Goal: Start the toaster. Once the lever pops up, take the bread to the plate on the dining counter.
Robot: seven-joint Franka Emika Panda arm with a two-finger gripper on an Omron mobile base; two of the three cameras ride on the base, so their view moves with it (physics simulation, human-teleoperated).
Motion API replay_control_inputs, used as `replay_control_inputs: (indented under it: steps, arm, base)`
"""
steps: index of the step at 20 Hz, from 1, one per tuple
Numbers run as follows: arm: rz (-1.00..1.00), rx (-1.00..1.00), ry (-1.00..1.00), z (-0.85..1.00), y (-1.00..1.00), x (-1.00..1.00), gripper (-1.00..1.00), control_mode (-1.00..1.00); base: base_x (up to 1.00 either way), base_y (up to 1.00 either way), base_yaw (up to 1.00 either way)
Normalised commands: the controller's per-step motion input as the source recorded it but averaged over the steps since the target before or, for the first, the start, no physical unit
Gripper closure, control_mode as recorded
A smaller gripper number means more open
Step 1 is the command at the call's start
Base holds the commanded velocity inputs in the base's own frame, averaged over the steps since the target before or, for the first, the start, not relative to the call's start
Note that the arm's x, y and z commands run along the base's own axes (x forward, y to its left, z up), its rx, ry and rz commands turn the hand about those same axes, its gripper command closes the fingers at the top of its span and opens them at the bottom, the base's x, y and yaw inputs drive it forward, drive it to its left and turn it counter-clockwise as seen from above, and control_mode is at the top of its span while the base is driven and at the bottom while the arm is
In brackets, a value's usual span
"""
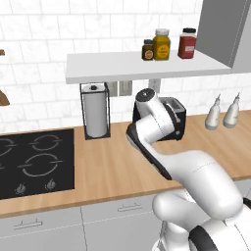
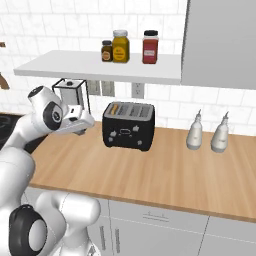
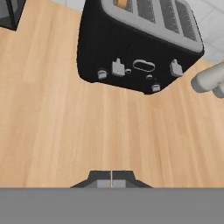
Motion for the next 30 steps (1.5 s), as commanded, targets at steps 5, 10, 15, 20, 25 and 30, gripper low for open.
replay_control_inputs:
  steps: [5, 10, 15, 20, 25, 30]
  arm:
    - [0.00, -0.11, 0.00, 0.01, 0.25, -0.17, 1.00, -1.00]
    - [0.00, -0.11, 0.03, 0.00, 0.28, -0.10, 1.00, -1.00]
    - [0.00, -0.08, 0.07, 0.00, 0.20, -0.02, 1.00, -1.00]
    - [0.00, 0.00, 0.00, 0.00, 0.00, 0.00, 1.00, -1.00]
    - [0.00, 0.00, 0.00, 0.00, 0.00, 0.00, 1.00, -1.00]
    - [0.00, 0.00, 0.00, 0.00, 0.00, 0.00, 1.00, -1.00]
  base:
    - [0.00, 0.00, 0.00]
    - [0.00, 0.00, 0.00]
    - [0.00, 0.00, 0.00]
    - [0.00, 0.00, 0.00]
    - [0.00, 0.00, 0.00]
    - [0.00, 0.00, 0.00]
